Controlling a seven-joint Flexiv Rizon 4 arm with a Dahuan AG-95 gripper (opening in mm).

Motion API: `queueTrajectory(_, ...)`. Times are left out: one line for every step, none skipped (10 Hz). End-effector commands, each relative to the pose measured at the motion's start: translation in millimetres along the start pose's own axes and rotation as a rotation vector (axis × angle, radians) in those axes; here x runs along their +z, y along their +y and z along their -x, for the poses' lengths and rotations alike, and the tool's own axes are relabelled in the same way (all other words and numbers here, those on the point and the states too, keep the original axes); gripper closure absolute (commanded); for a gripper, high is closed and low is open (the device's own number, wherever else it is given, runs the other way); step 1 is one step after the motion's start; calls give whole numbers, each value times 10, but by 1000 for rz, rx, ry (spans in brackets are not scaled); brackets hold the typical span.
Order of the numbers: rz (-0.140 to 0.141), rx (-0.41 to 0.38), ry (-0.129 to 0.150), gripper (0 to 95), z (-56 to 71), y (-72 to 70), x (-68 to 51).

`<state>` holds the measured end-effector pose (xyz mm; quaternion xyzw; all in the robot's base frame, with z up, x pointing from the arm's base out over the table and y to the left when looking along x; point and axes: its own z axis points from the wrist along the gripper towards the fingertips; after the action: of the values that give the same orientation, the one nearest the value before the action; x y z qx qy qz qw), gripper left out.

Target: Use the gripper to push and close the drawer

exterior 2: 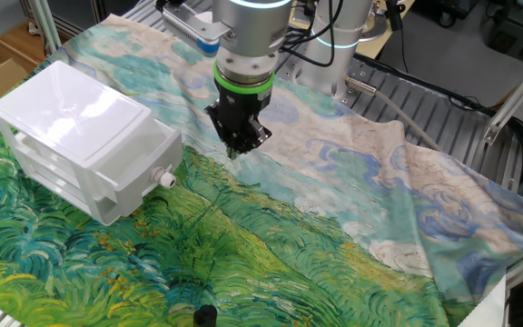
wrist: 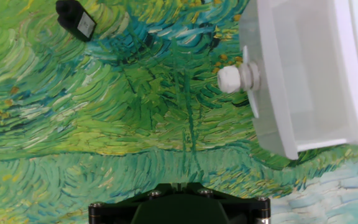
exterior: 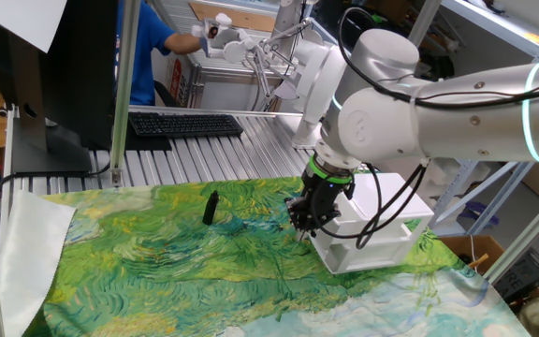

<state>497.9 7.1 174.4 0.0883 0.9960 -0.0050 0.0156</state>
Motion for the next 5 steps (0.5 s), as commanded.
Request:
queueTrajectory(-1,6,0,950,-13,31,-22)
queueTrajectory(-2,10,4,950,1,51,-45)
queueTrajectory(-4,19,10,950,36,88,-94)
queueTrajectory(-7,28,15,950,78,128,-146)
queueTrajectory(-8,36,19,950,118,164,-189)
